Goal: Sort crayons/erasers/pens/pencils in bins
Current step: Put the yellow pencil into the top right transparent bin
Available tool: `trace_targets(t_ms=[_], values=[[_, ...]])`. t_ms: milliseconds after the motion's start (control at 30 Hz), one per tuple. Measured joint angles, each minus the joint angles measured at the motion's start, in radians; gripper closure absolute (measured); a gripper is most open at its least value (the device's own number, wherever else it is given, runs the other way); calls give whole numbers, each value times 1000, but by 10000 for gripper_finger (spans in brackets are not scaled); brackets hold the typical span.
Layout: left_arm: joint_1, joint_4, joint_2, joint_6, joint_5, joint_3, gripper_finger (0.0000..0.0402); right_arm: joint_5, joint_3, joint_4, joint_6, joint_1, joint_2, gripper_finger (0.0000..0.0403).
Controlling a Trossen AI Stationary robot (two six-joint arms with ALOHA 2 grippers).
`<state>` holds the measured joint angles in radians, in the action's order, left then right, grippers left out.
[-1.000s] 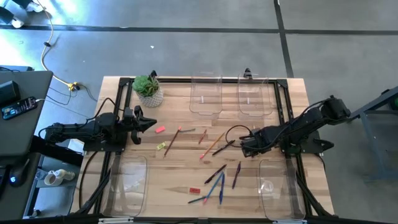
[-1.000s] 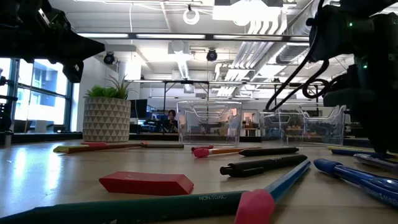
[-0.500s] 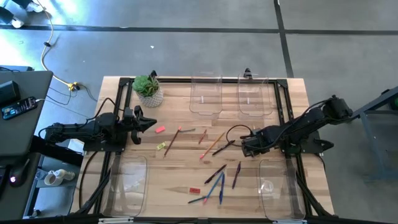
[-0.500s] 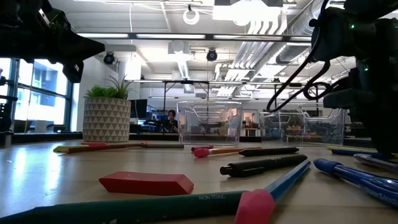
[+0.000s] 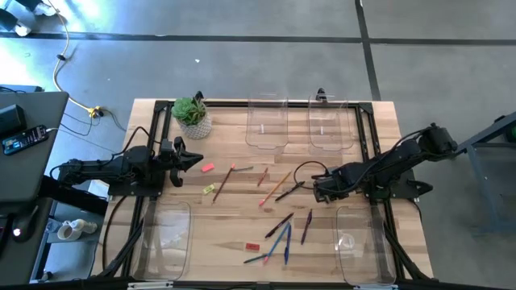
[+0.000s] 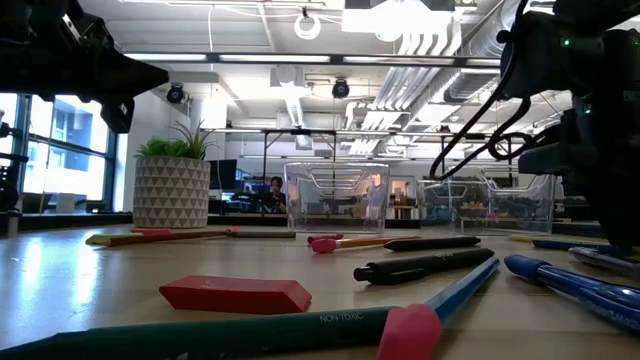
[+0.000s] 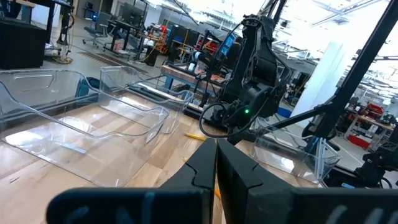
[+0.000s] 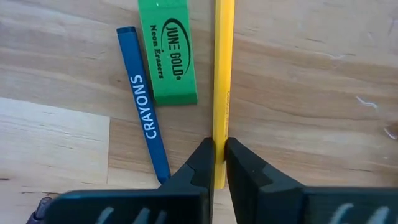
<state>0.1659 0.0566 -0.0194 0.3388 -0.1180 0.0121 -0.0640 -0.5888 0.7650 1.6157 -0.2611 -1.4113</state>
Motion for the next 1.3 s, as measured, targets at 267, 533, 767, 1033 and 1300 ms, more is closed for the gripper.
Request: trace_targets(t_ms=[267, 533, 767, 1033, 1300], values=[[0, 0, 0, -1, 0, 0, 398, -27, -43, 90, -5, -3, 2, 387], [0, -2, 0, -1, 1, 0, 398, -26, -50, 69, 7, -19, 4, 387], [0, -2, 0, -1, 1, 0, 398, -5, -89, 84, 34, -52, 5, 387], [0, -2, 0, -1, 1, 0, 398, 18, -146, 136, 25, -56, 5, 387], [0, -2, 0, -1, 0, 0, 398, 48, -213, 135, -28, -56, 5, 387]])
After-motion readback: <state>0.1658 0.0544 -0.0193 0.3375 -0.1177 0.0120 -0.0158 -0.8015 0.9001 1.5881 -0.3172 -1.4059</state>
